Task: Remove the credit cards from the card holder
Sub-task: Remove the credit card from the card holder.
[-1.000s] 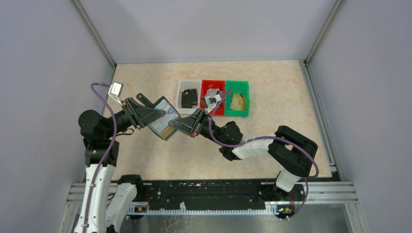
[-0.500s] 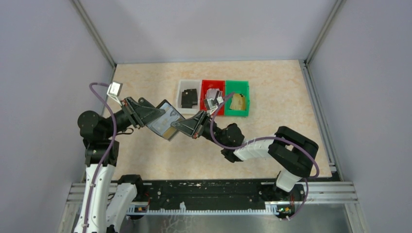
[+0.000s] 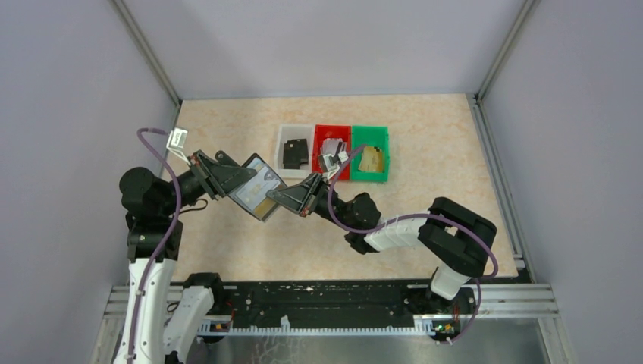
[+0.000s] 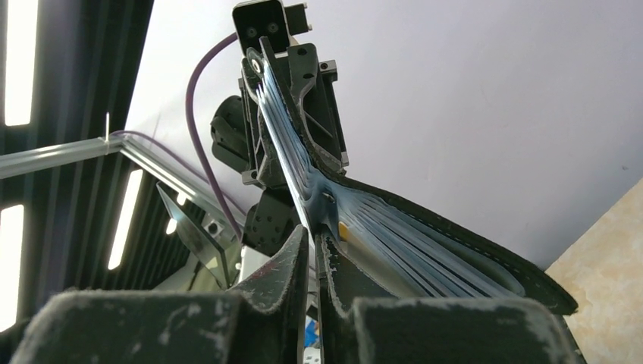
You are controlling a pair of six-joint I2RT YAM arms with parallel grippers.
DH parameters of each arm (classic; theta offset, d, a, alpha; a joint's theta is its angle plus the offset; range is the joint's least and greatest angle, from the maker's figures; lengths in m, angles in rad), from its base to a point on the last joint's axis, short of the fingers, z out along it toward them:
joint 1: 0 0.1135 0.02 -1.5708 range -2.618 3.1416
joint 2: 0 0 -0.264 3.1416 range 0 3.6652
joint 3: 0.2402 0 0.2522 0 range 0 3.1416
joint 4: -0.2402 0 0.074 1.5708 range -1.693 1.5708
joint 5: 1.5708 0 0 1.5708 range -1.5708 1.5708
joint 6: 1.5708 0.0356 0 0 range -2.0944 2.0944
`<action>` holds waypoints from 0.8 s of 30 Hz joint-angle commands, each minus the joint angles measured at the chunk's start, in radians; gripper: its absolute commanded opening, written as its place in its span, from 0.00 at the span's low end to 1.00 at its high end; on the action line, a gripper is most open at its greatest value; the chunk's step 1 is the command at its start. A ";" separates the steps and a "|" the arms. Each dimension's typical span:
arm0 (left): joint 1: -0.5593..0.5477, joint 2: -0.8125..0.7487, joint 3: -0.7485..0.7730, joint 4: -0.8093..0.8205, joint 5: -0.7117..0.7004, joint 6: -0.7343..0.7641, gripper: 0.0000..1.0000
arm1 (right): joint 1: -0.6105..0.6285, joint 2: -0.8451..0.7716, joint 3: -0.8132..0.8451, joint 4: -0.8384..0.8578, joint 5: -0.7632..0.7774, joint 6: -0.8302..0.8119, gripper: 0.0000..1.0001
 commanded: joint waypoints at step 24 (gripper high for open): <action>-0.003 0.030 0.004 0.111 0.032 -0.154 0.00 | 0.008 0.012 0.041 0.226 0.052 0.020 0.00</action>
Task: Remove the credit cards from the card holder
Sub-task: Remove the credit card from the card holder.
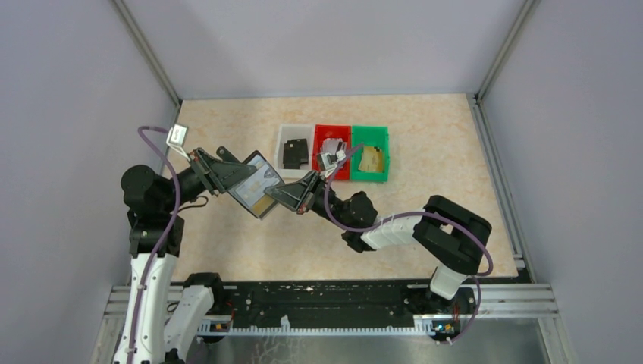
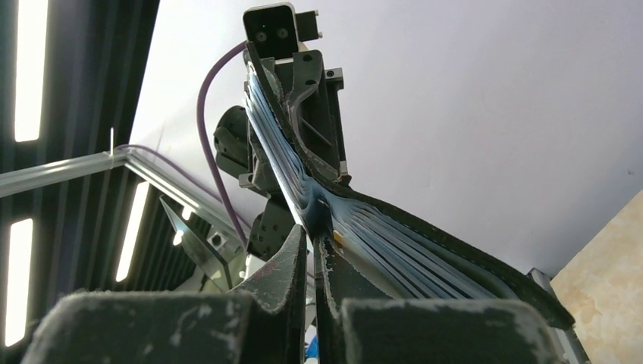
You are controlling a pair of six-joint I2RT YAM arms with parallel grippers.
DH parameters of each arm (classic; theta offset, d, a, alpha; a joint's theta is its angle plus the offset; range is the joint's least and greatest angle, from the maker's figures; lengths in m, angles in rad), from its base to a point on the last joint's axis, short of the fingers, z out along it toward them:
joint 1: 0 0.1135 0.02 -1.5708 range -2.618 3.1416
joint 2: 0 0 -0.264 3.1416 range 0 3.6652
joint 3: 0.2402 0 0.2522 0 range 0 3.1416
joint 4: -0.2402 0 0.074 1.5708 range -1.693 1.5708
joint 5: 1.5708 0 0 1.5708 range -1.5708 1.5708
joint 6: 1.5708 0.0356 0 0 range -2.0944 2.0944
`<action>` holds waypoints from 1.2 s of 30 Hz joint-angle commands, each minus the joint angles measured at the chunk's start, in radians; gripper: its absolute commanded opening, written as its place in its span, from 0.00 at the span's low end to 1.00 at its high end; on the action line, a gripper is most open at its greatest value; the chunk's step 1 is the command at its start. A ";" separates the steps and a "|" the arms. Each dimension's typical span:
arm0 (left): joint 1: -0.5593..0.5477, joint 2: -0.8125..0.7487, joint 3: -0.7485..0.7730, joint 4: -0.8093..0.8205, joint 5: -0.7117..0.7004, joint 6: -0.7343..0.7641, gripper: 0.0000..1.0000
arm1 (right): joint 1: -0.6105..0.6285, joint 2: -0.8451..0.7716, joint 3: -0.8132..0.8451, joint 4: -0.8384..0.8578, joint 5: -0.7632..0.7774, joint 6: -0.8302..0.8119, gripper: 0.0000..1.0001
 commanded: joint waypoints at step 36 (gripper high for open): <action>0.033 0.039 0.042 0.274 -0.031 -0.293 0.00 | 0.041 0.001 0.064 0.219 0.035 -0.061 0.00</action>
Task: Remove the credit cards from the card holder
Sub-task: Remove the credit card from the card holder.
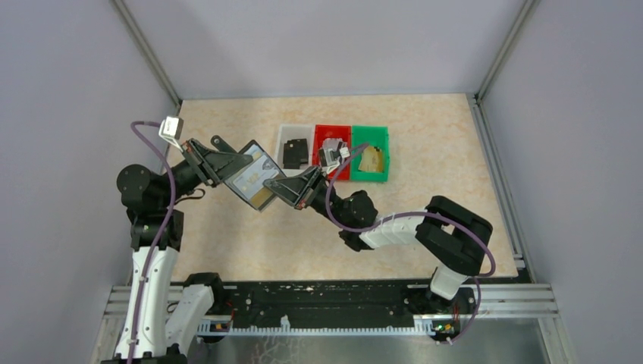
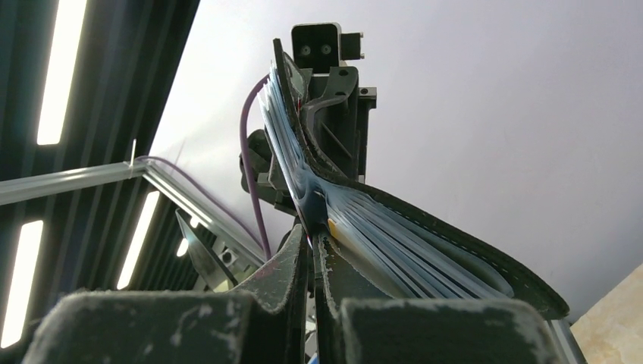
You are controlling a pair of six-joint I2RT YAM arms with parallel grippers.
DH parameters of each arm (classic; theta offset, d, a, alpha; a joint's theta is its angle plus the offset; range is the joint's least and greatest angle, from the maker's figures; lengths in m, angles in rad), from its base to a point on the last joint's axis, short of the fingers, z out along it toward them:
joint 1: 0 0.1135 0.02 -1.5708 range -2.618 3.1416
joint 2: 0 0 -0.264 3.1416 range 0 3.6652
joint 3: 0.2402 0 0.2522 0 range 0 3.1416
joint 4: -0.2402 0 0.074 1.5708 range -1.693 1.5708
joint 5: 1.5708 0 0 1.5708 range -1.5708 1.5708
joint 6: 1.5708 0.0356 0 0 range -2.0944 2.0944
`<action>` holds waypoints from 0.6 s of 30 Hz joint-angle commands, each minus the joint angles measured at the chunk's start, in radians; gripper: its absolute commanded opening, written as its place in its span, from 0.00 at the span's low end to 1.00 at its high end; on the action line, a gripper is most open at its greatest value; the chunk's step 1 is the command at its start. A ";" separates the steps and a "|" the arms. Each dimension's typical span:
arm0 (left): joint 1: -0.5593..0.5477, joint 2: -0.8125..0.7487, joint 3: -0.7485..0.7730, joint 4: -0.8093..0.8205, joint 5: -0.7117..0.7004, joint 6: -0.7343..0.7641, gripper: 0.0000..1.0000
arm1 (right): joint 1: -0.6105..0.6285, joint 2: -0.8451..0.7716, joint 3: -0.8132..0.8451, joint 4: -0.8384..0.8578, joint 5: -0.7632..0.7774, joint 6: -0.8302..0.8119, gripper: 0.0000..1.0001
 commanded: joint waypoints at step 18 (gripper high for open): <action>0.012 0.016 0.085 0.063 -0.024 -0.043 0.00 | 0.030 -0.067 -0.072 0.195 -0.018 -0.072 0.00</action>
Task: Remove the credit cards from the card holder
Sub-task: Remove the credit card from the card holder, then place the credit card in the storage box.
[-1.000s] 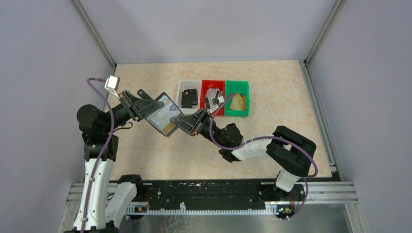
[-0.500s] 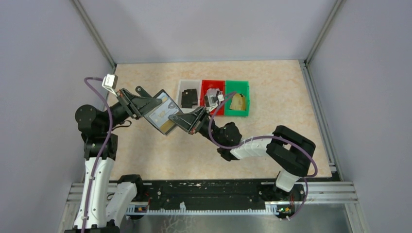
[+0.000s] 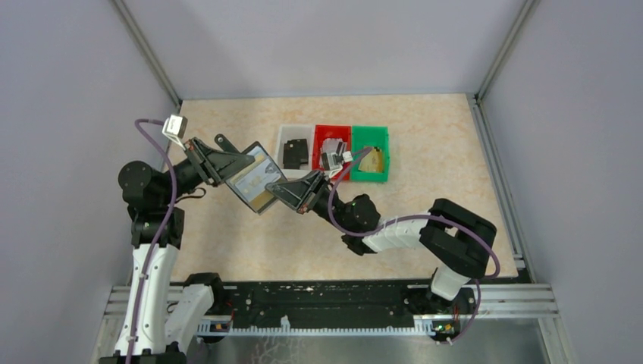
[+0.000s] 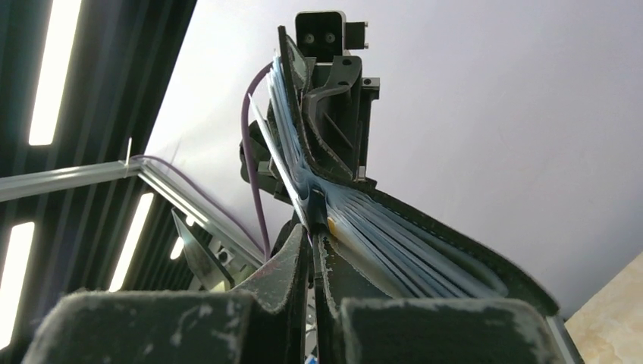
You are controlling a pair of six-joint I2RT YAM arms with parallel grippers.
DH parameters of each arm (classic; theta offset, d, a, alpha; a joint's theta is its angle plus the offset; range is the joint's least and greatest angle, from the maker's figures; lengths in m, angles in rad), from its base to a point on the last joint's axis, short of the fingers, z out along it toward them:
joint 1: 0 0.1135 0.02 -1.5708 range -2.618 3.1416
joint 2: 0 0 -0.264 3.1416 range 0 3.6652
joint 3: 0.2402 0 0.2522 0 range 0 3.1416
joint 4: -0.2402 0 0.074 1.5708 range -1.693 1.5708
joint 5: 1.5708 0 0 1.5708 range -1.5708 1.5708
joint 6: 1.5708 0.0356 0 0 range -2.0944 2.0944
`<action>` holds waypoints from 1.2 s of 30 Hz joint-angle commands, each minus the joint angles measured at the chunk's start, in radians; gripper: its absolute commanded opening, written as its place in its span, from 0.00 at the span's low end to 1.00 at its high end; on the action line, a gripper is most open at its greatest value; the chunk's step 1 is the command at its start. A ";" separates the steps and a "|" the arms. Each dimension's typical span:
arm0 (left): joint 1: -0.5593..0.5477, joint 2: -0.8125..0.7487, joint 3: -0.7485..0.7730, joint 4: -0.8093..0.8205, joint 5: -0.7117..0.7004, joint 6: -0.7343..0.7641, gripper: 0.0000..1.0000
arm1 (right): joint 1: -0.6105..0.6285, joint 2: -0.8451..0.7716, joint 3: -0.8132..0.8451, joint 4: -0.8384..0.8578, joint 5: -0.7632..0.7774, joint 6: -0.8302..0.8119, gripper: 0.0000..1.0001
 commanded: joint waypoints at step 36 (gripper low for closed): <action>0.031 0.000 0.080 -0.025 -0.100 0.319 0.00 | -0.170 -0.246 -0.316 0.191 -0.063 -0.013 0.00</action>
